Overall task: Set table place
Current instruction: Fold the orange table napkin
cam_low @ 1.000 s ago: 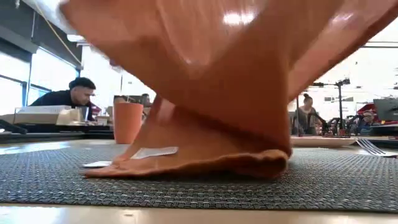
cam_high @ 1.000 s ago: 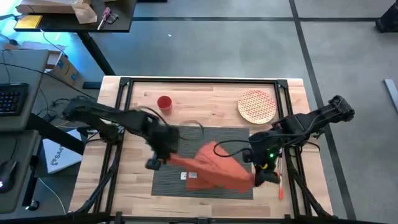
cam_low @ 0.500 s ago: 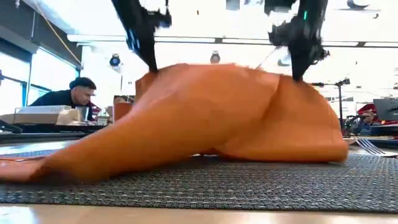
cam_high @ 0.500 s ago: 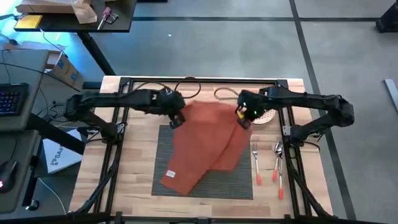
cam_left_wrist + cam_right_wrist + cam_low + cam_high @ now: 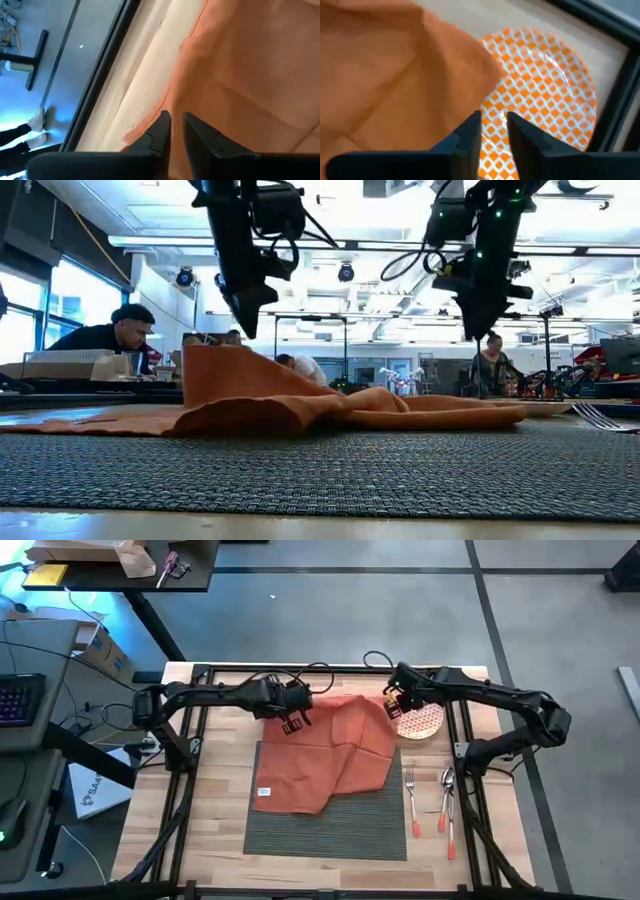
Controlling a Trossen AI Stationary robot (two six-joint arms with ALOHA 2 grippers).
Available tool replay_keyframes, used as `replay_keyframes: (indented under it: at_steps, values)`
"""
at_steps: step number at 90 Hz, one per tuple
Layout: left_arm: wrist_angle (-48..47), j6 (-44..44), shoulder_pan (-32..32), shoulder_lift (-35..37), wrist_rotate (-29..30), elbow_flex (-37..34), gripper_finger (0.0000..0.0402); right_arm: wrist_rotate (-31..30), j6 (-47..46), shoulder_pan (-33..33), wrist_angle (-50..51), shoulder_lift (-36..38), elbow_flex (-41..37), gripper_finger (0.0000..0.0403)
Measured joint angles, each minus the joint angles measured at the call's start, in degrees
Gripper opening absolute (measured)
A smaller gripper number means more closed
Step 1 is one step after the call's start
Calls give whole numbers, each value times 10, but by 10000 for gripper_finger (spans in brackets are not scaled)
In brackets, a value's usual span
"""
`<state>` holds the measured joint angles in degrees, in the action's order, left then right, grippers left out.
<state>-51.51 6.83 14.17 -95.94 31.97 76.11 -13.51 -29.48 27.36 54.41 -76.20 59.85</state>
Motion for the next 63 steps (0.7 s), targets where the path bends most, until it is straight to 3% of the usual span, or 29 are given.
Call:
replay_keyframes:
  at_steps: [14,26,31,38,47,63]
  values:
    - [-57,0,-4,28,-10,65,99,118,61,-72,-33,38,-1,164]
    - [-70,3,-39,59,-103,115,113,245,118,-185,-79,59,-28,177]
    - [-76,4,-60,71,-140,130,112,270,136,-238,-104,60,-46,178]
    - [-80,6,-97,89,-183,144,107,263,146,-310,-133,51,-80,178]
    - [-84,16,-146,107,-236,157,99,202,145,-374,-204,27,-128,178]
    - [-90,90,-229,122,-289,159,88,134,142,-410,-330,-36,-171,178]
